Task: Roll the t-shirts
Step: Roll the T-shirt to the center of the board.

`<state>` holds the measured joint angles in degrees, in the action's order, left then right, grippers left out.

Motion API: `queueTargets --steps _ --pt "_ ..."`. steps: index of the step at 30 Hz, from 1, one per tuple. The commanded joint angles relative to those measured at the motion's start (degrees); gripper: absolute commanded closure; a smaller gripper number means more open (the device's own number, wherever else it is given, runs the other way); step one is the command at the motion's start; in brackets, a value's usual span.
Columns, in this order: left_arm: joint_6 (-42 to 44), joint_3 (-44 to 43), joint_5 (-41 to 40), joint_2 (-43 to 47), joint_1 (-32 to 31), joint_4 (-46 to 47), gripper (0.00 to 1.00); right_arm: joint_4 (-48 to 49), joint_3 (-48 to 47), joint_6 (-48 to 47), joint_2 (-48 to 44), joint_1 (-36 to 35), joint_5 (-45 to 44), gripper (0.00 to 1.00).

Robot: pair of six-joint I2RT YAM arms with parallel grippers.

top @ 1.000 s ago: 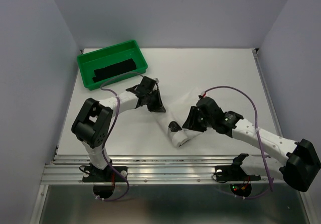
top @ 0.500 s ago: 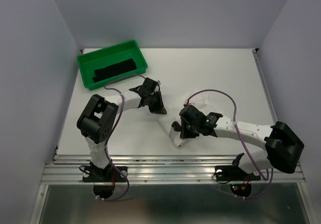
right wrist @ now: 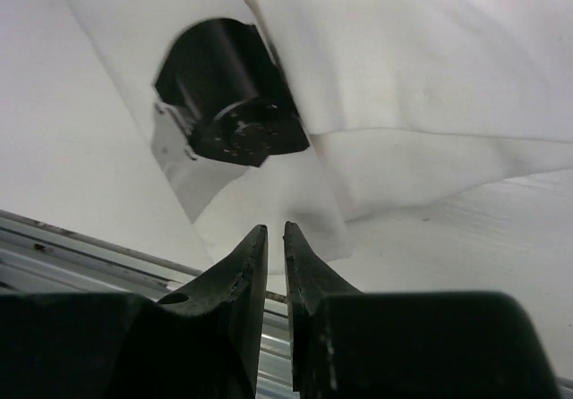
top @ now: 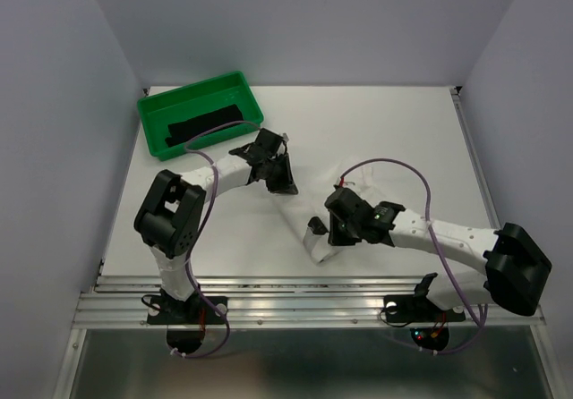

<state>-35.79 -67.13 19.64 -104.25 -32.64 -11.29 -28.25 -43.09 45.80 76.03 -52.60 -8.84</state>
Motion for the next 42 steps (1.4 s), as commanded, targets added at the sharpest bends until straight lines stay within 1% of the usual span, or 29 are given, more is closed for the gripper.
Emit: queueTargets --steps 1,3,6,11,14,19,21,23,24,30,33,38,42 --pt "1.69 -3.09 -2.41 7.82 -0.14 -3.48 1.0 -2.77 -6.38 -1.59 -3.43 -0.4 -2.59 0.81" --pt "1.69 -2.74 -2.32 8.62 -0.14 -4.0 1.0 -1.9 -7.27 -1.42 -2.99 -0.93 -1.62 0.81" --pt "1.16 -0.64 -1.8 8.88 -0.14 -4.09 1.0 0.47 -6.05 -0.45 -1.24 -1.45 -0.22 0.81" --pt "0.02 4.2 -2.76 9.24 -0.14 -1.99 1.0 4.86 -0.95 2.27 1.57 -1.45 1.46 0.81" --pt "0.28 6.57 -2.5 6.88 -0.14 -0.93 1.0 7.06 2.12 3.5 3.59 -1.98 0.58 0.81" --pt "0.98 6.93 -1.89 2.83 -0.23 0.57 1.0 7.25 4.95 4.91 6.41 -3.04 -0.74 0.83" --pt "2.21 5.62 -1.88 1.42 -0.23 0.05 1.0 4.98 3.55 5.18 5.72 -4.26 -2.14 0.84" --pt "4.41 3.43 -4.16 0.98 -0.14 -3.73 1.0 3.21 1.88 4.74 4.31 -5.23 -4.95 0.84" --pt "5.02 1.15 -5.65 1.15 -0.14 -5.05 1.0 1.2 -0.39 4.21 2.91 -6.71 -7.13 0.84" --pt "6.61 -5.19 -6.89 5.88 1.0 -10.77 1.0 -5.67 -9.46 1.84 1.84 -9.8 -13.48 0.82" --pt "6.61 -6.78 -6.54 8.69 1.7 -12.26 1.0 -4.19 -12.54 0.34 3.68 -9.8 -13.22 0.81" --pt "5.73 -6.08 -5.66 13.45 3.72 -13.76 1.0 -2.33 -15.88 -1.5 8.25 -10.5 -11.37 0.81" --pt "4.94 -1.87 -5.31 19.51 7.94 -14.02 1.0 -6.9 -19.3 -2.91 11.94 -13.84 -15.85 0.71"
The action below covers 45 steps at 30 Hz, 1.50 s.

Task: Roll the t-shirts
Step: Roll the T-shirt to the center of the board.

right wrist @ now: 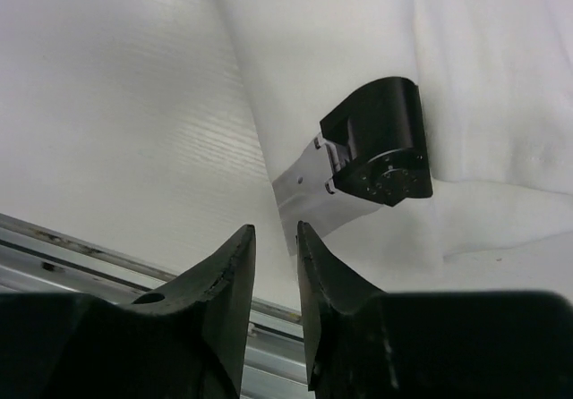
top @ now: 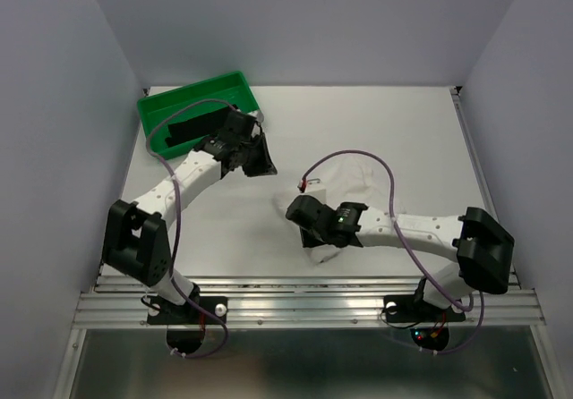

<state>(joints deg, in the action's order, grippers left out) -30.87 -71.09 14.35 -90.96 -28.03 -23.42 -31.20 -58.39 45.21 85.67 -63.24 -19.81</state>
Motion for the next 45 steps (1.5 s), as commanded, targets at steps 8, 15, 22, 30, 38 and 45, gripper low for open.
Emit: queueTargets --steps 8,15,22,30,38,45 --pt "-0.15 9.82 0.42 13.78 9.84 -1.98 0.97 -12.56 -7.44 -4.08 9.07 -10.23 -15.34 0.41" --pt "-1.2 13.86 1.82 14.49 10.01 0.03 0.96 -8.37 -5.08 -5.31 13.99 -10.85 -16.75 0.41" --pt "-2.96 19.49 2.0 16.51 9.93 1.44 0.74 -5.54 -3.31 -5.31 17.08 -10.85 -17.02 0.8" --pt "-7.09 28.28 6.48 19.68 6.51 10.22 0.1 3.58 -2.52 -9.7 9.52 -10.85 -8.33 0.99" --pt "-9.74 30.83 5.69 15.64 1.4 16.91 0.05 6.24 -2.52 -9.09 8.38 -10.85 -2.52 0.99" --pt "-9.99 34.26 5.16 14.49 1.31 19.46 0.05 8.96 0.03 -7.16 5.65 -10.15 0.65 0.99"
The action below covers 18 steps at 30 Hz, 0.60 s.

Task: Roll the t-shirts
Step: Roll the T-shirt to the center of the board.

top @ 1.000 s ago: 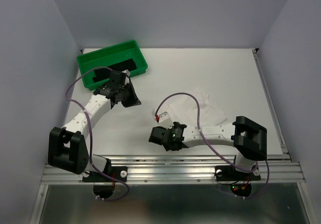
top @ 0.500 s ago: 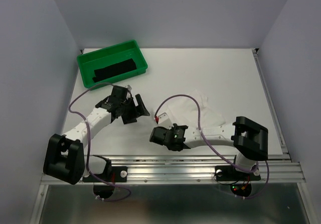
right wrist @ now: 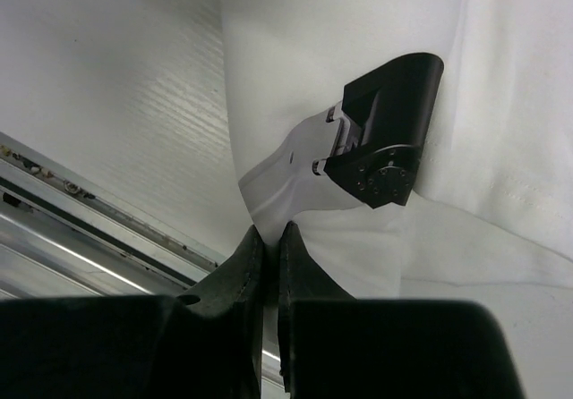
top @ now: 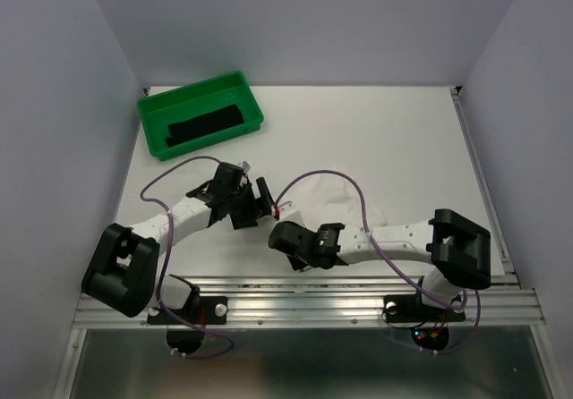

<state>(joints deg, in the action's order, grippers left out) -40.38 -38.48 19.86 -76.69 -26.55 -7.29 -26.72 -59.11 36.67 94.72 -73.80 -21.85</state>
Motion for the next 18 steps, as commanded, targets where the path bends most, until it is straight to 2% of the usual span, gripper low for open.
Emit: queueTargets --steps 1,10,13,14,16,17,18 --pt "-0.66 2.0 -0.17 0.13 -0.17 3.68 0.05 4.83 0.93 1.57 -3.66 0.93 3.21 0.99" --pt "-2.68 3.5 0.62 -3.12 -0.35 9.92 0.05 7.3 2.77 2.45 -5.77 2.17 6.9 0.99" --pt "-3.91 3.41 1.06 -4.7 -0.7 12.38 0.11 7.47 3.12 2.62 -5.95 2.7 7.26 0.99" --pt "-4.18 3.24 1.32 -5.22 -0.79 12.91 0.14 7.47 3.21 2.62 -5.95 2.7 7.26 0.99" --pt "-4.97 2.36 1.24 -6.45 -1.23 13.62 0.26 7.39 3.39 2.54 -6.03 2.7 7.17 0.99" --pt "-5.58 2.01 1.67 -6.63 -1.4 13.44 0.39 7.3 3.48 2.36 -6.04 2.7 6.91 0.99" --pt "-6.02 1.31 1.94 -6.9 -1.66 13.27 0.48 6.77 3.39 2.1 -6.12 2.7 6.64 0.99"
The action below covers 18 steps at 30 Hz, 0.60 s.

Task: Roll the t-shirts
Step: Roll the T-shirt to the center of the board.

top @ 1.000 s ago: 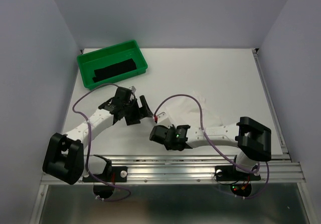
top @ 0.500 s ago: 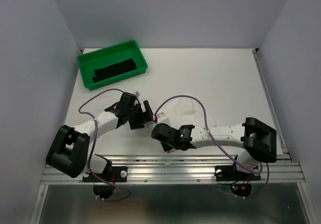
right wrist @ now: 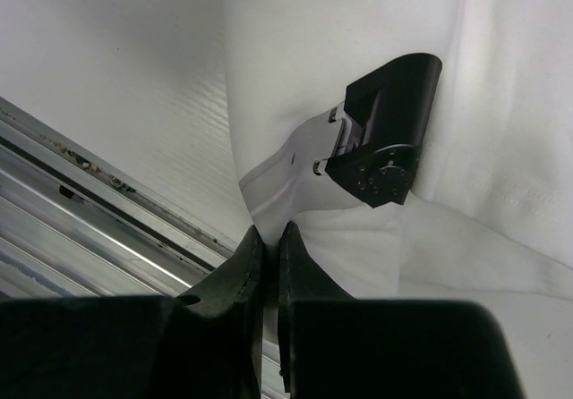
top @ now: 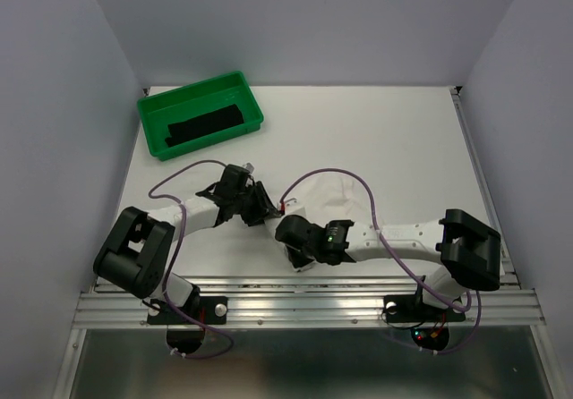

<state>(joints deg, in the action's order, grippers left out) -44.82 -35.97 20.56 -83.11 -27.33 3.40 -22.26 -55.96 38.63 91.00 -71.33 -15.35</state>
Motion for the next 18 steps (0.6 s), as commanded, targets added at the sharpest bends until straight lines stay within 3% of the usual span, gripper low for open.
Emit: queueTargets --steps 1,2,3,4,9,13,18 --pt "-2.11 -1.47 1.33 -0.39 -1.05 2.32 0.6 1.27 -0.45 -0.13 -2.23 0.23 -0.46 0.94" --pt "-2.64 -1.82 1.33 -0.39 -1.23 1.27 0.84 0.3 -0.98 -0.57 -2.06 0.23 -2.03 0.87" --pt "-3.43 -2.52 1.33 -0.3 -1.32 0.56 0.95 -1.54 -1.51 -1.27 -1.97 0.23 -2.66 0.79" --pt "-3.78 -2.79 1.07 -0.3 -1.49 -0.14 1.0 -2.34 -2.47 -1.97 -1.88 0.23 -4.32 0.6" --pt "-5.02 -3.58 -0.34 -0.21 -1.76 -3.3 1.0 -8.22 -6.69 -4.0 -1.27 -1.61 -10.04 0.27" --pt "-5.19 -3.76 -0.69 -0.56 -1.85 -4.62 1.0 -12.62 -10.65 -5.67 1.19 -4.59 -15.83 0.2" --pt "-5.11 -4.38 -1.04 -0.65 -1.85 -5.51 1.0 -17.63 -15.05 -6.73 6.11 -8.91 -23.91 0.17"
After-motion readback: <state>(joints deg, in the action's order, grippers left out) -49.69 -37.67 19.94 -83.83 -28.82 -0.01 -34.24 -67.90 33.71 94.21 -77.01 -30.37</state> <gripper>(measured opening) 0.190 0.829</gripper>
